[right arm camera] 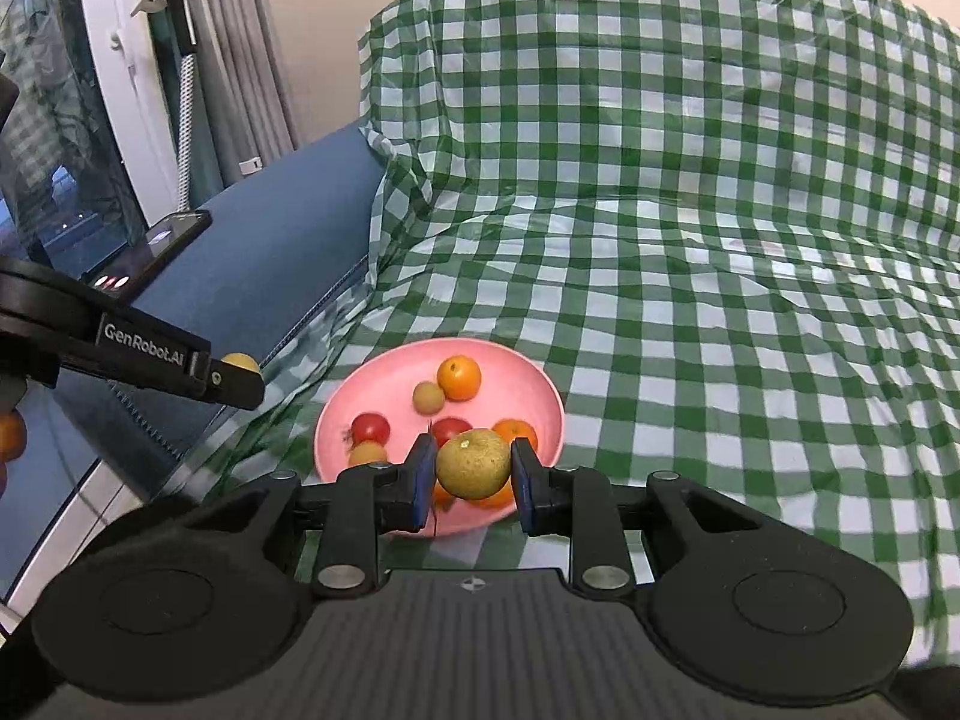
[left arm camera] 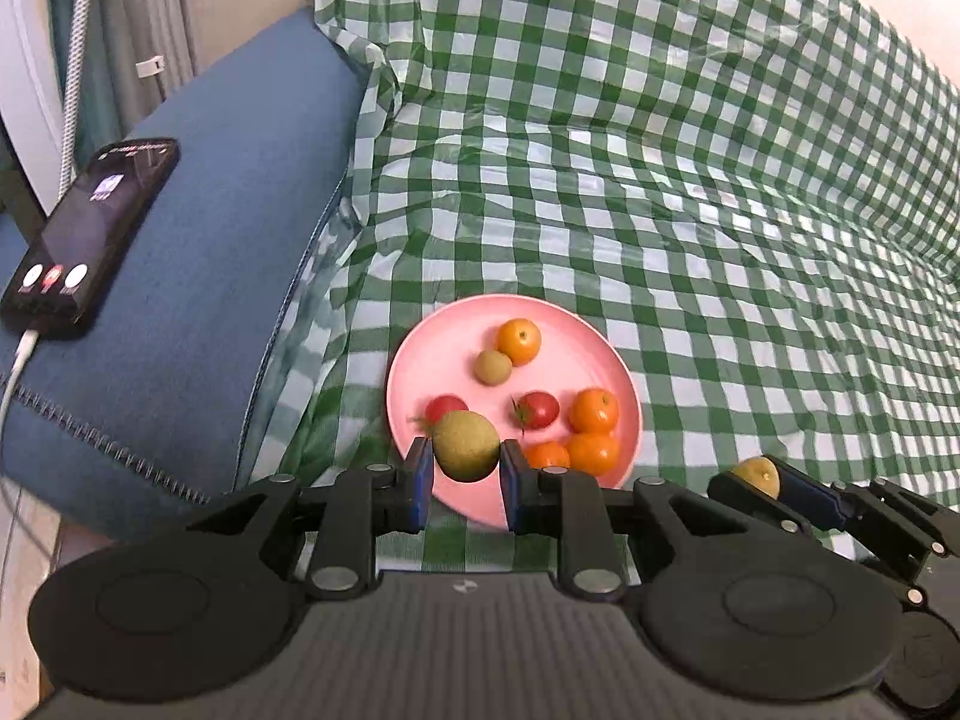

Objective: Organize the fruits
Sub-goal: 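Carry both yellow fruits over the pink plate and open both tools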

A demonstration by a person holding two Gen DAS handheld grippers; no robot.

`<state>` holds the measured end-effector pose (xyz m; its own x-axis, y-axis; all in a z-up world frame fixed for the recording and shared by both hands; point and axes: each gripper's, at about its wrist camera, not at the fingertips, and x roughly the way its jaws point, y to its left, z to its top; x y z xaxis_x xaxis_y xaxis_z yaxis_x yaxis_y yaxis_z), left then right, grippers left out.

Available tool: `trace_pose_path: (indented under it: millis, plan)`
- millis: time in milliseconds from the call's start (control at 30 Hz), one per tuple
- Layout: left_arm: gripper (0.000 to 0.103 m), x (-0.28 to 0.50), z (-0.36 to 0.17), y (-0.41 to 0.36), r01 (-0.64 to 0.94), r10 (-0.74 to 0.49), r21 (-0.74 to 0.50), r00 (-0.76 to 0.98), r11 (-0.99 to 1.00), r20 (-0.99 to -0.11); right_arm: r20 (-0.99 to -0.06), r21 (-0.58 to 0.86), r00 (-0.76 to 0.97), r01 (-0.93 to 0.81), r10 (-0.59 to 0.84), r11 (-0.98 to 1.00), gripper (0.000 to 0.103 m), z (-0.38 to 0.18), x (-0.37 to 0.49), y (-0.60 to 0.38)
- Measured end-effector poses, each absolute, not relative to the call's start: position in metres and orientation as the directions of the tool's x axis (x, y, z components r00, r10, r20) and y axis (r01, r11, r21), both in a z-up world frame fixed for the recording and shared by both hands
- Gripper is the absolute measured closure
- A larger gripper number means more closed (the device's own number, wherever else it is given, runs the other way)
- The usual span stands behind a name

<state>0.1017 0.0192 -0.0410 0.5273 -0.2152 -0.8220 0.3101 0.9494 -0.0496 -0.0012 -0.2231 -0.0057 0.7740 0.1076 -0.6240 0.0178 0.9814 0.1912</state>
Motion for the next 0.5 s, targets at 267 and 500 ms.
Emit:
trace_pose_path:
  millis: [267,500]
  plan:
    - [0.077,0.149,-0.067,-0.002,0.309,-0.178,-0.021,0.489,0.951,-0.854,-0.627,0.200,0.770,0.012,0.118,0.980,0.075,-0.023,0.049,-0.226]
    - [0.077,0.182,-0.093,-0.012,0.311,-0.161,-0.016,0.446,0.950,-0.881,-0.647,0.195,0.755,0.024,0.110,0.980,0.075,-0.044,0.086,-0.226]
